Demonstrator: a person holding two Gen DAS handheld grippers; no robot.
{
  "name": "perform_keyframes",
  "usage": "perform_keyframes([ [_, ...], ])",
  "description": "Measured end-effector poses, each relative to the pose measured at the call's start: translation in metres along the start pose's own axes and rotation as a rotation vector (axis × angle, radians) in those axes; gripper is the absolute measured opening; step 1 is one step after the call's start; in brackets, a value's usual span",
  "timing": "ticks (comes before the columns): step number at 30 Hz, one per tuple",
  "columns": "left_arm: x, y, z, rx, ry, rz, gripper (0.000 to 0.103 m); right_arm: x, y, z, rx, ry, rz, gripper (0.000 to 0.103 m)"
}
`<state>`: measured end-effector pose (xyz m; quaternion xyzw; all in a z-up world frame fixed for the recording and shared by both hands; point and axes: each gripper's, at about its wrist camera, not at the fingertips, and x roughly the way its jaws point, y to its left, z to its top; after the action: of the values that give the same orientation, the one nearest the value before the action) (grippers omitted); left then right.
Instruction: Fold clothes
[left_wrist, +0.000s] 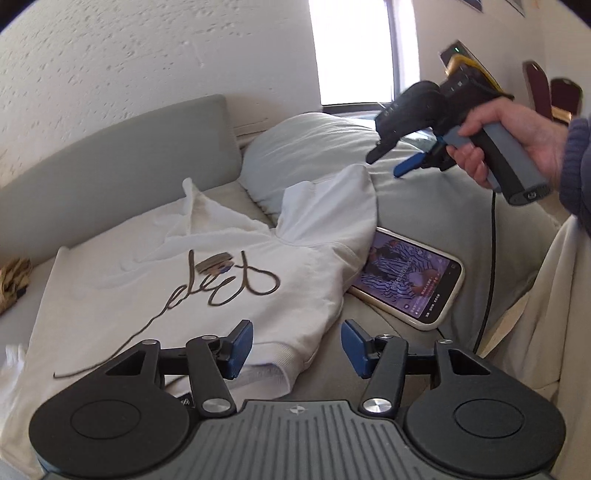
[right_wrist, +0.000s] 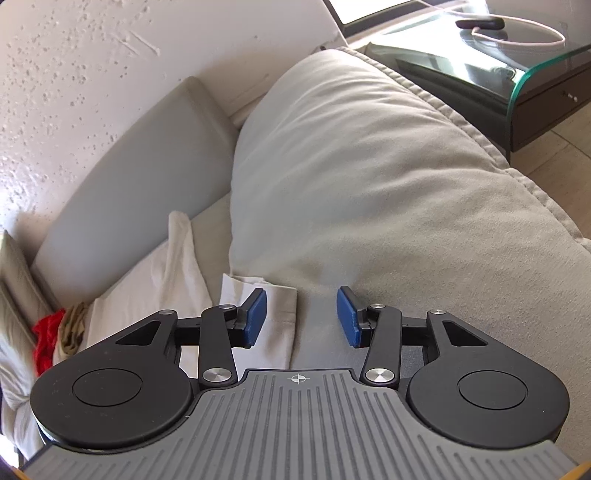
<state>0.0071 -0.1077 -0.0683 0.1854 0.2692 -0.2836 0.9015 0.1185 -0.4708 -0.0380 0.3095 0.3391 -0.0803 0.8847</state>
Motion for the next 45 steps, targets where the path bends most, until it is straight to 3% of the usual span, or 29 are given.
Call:
perform_keyframes([
  [4, 0.027, -0.017, -0.001, 0.133, 0.064, 0.048, 0.048, 0.001, -0.002, -0.001, -0.007, 0.038, 0.029, 0.048],
  [8, 0.037, -0.02, -0.004, 0.202, 0.067, 0.063, 0.046, 0.002, -0.007, -0.002, -0.01, 0.068, 0.052, 0.048],
  [12, 0.043, -0.01, 0.002, 0.135, 0.096, 0.044, 0.011, 0.013, -0.015, 0.001, 0.063, 0.092, 0.072, 0.048],
  [13, 0.045, -0.006, 0.003, 0.109, 0.103, 0.039, 0.006, 0.018, -0.016, 0.003, 0.072, 0.098, 0.077, 0.048],
  [19, 0.05, 0.018, 0.007, -0.06, 0.137, -0.019, 0.006, 0.043, -0.002, 0.007, 0.026, 0.12, 0.082, 0.049],
  [21, 0.05, 0.027, 0.006, -0.123, 0.142, -0.046, 0.006, 0.047, 0.006, 0.005, -0.012, 0.116, 0.066, 0.044],
  [23, 0.049, 0.032, 0.006, -0.164, 0.145, -0.062, 0.005, 0.046, 0.009, 0.004, -0.016, 0.089, 0.03, 0.003],
  [31, 0.029, 0.033, 0.013, -0.224, 0.116, -0.137, 0.001, 0.006, 0.012, 0.003, 0.049, -0.089, 0.068, 0.002],
  [35, 0.038, 0.022, 0.007, -0.161, 0.158, -0.146, 0.001, -0.014, 0.011, 0.0, 0.03, -0.124, -0.032, 0.002],
  [39, 0.04, 0.015, 0.002, -0.11, 0.158, -0.146, 0.006, -0.002, 0.005, -0.005, -0.005, -0.038, -0.139, 0.003],
  [42, 0.032, 0.009, 0.0, -0.07, 0.151, -0.205, 0.015, -0.003, -0.007, -0.003, 0.051, -0.045, -0.142, 0.003],
  [44, 0.028, 0.008, -0.002, -0.084, 0.176, -0.282, 0.014, -0.014, -0.008, 0.0, 0.045, -0.104, -0.186, 0.014],
  [45, 0.026, 0.008, -0.003, -0.095, 0.191, -0.324, 0.019, -0.019, -0.007, 0.002, 0.038, -0.134, -0.204, 0.018],
])
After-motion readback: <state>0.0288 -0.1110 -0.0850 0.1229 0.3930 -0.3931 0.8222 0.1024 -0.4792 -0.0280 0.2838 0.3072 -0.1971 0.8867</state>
